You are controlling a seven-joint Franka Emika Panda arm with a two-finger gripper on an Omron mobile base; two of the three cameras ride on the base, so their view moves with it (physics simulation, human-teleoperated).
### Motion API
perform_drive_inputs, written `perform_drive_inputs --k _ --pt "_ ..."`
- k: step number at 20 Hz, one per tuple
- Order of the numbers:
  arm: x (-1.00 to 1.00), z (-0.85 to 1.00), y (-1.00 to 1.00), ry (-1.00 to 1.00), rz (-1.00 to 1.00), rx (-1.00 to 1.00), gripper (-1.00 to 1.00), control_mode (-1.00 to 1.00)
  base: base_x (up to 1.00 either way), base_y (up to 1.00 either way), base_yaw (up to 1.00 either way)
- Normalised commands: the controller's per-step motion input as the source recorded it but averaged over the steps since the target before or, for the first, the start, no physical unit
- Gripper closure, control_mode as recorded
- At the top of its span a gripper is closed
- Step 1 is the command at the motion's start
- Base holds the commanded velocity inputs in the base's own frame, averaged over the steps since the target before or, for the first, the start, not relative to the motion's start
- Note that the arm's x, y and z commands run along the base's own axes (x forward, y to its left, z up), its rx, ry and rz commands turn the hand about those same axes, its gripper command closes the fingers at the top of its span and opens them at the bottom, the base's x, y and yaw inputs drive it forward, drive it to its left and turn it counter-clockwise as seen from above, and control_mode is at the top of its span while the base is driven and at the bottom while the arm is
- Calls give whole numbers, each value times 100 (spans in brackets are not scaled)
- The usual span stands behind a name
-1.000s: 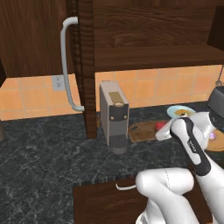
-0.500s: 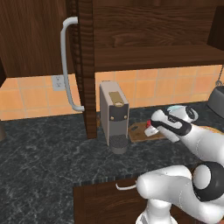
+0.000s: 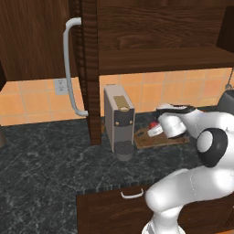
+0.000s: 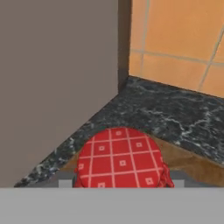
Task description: From the different types of pastries on the counter, select a croissant and place it on the cutting board. Then retrieve a jar of jam from the cabinet and place it alongside the croissant on the cutting board.
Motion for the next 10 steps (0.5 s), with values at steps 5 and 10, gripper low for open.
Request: perform_drive_inputs --k 5,10 --pt "28 -6 -15 8 0 6 100 -100 0 0 0" --pt "1 -4 8 9 0 -14 100 -100 0 0 0"
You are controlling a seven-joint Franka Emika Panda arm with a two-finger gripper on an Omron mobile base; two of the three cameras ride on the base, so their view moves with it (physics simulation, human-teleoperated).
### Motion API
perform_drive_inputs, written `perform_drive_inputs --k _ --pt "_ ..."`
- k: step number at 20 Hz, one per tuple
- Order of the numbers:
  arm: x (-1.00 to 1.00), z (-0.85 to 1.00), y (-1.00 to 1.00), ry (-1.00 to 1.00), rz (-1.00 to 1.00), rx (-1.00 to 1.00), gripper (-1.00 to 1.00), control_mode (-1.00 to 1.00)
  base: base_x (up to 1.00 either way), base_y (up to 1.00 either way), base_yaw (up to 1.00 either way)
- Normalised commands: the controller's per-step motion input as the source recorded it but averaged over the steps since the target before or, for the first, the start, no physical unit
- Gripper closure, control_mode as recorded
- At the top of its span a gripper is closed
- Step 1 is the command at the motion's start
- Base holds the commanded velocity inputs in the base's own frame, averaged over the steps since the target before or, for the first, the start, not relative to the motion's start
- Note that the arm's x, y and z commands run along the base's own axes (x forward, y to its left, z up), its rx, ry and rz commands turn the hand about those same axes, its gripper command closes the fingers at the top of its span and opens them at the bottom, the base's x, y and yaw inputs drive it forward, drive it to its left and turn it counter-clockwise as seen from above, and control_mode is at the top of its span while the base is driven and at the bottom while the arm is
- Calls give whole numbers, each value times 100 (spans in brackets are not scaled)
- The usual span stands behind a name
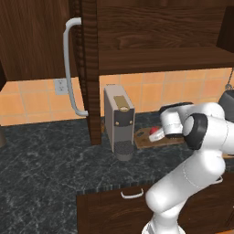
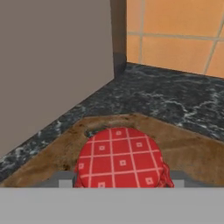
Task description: From the different types of pastries on the counter, select a croissant and place it on the cutting board. Then retrieve a jar of jam from the cabinet and place it alongside the croissant on the cutting board.
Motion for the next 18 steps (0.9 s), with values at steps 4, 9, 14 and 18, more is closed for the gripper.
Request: perform_drive_inputs --k 4,9,14,18 --pt "12 6 1 2 1 -11 100 -100 0 0 0" --pt "22 -5 0 0 0 0 100 -100 0 0 0" --pt "23 -29 0 0 1 0 100 -100 0 0 0" --pt "16 -44 0 0 3 1 100 -100 0 0 0"
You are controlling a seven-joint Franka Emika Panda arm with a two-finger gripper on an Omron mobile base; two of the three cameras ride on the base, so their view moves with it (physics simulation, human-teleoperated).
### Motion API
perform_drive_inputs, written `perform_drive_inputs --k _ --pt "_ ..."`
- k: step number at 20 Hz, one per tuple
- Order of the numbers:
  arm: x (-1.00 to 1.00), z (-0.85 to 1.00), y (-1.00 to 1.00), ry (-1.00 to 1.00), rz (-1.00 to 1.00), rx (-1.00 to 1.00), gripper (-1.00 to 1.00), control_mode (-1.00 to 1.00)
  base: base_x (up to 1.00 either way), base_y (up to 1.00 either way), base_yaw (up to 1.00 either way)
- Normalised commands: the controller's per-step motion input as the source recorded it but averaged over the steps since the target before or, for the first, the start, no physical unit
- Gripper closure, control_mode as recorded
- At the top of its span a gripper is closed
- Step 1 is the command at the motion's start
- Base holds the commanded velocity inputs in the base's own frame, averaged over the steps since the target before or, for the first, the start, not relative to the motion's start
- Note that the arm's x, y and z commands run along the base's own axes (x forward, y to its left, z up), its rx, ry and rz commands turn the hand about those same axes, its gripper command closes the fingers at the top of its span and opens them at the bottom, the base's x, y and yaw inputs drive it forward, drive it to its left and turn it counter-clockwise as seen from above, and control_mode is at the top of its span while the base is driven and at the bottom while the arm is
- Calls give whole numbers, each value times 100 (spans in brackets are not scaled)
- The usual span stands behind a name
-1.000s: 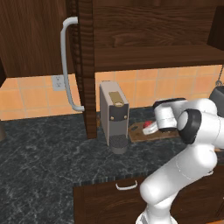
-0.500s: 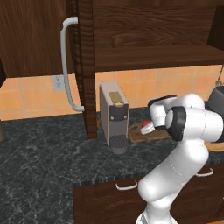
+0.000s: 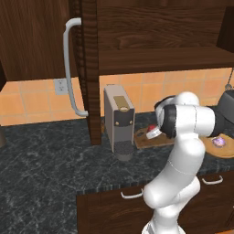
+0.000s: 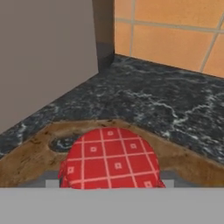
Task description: From the different types of pastries on the counter, select a croissant and place it on the cutting board. Then retrieve a jar of jam from the cabinet and place it alongside the croissant on the cutting board.
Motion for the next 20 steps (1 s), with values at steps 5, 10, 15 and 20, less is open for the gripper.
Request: perform_drive_inputs --k 5,10,15,20 --pt "0 -38 0 0 2 0 100 -100 0 0 0" --pt "-21 -9 0 0 2 0 -100 -100 0 0 0" --pt "-38 0 0 -1 4 0 -100 -100 0 0 0" --pt "-55 0 0 -3 3 0 -100 -100 0 0 0"
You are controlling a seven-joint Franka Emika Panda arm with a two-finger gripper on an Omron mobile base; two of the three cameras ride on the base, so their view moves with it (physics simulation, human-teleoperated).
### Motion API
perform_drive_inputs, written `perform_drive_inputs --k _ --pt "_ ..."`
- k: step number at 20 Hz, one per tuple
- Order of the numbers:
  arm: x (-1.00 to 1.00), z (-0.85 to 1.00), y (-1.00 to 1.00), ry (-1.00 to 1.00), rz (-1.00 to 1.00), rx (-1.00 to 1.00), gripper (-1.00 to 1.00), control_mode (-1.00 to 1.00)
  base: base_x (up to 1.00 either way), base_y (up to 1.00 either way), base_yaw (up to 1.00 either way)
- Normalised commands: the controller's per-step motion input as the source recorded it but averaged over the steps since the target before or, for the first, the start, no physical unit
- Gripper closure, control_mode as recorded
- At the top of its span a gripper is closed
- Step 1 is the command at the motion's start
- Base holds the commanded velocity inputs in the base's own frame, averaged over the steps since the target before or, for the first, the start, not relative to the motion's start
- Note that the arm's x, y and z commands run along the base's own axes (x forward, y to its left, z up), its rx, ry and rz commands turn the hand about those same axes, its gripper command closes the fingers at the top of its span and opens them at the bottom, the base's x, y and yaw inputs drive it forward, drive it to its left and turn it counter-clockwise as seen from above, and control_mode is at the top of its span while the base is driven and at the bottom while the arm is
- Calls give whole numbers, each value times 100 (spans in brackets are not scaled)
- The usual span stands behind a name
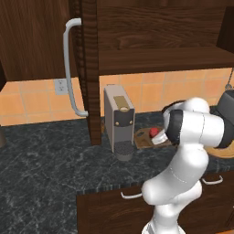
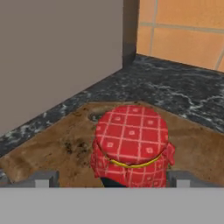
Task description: From the different types of pastries on the counter, select a croissant and place it on the cutting board. Then retrieve a jar of jam from the cabinet and place it alongside the croissant on the cutting board.
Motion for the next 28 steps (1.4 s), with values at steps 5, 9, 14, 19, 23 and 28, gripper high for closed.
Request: perform_drive_inputs --k 5,9,14,19,23,28 --pt "-84 41 0 -38 0 0 -100 -100 0 0 0" --pt "-99 97 -35 -49 -17 0 -100 -100 0 0 0" --pt "-98 93 -74 -4 -32 -4 -100 -100 0 0 0" --pt "-70 52 -89 60 -22 -1 -100 -100 0 0 0" --pt "-58 4 -55 98 -10 -1 -100 -100 0 0 0" --pt "-11 -6 -42 100 -1 -6 -100 -100 0 0 0"
